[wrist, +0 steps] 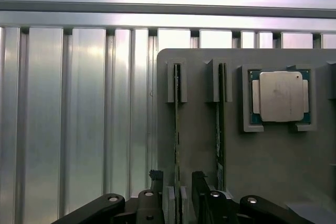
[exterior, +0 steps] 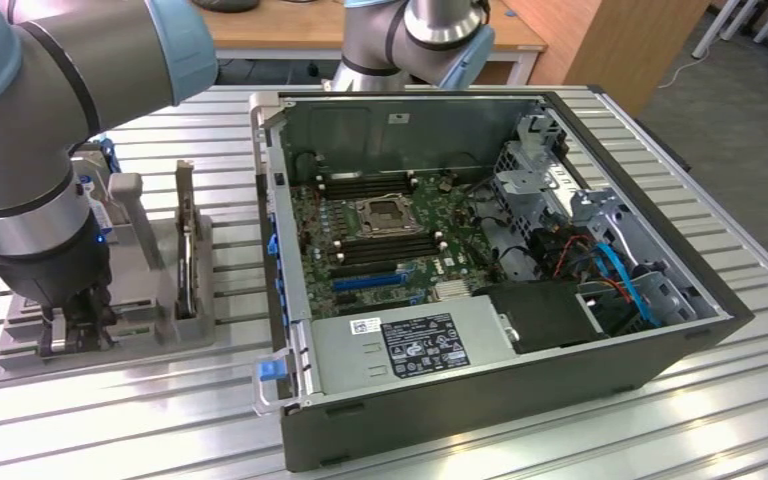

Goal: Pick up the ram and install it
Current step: 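Pick up the ram and move it above insertion slot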

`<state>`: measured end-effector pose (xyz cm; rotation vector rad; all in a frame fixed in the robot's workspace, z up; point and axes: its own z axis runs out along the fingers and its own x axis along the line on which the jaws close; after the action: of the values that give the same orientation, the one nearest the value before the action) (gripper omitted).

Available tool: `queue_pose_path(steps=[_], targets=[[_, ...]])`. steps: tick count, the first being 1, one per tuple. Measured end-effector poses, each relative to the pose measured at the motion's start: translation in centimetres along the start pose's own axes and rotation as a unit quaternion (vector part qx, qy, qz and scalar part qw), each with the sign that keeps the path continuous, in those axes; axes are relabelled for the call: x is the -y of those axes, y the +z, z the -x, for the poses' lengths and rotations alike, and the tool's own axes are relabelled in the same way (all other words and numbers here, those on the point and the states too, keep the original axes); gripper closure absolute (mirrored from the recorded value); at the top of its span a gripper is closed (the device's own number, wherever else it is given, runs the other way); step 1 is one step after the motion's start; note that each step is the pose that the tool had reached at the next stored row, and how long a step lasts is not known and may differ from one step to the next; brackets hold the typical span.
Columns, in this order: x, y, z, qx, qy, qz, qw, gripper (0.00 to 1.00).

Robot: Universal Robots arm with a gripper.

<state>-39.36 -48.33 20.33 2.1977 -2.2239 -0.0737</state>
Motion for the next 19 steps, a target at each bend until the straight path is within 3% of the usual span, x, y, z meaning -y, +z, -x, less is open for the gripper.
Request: queue_pose_path(steps=[19], targets=[[-0.28, 0.51, -0.01, 0.0000, 0.000, 0.0000, 1.0000, 0.64]])
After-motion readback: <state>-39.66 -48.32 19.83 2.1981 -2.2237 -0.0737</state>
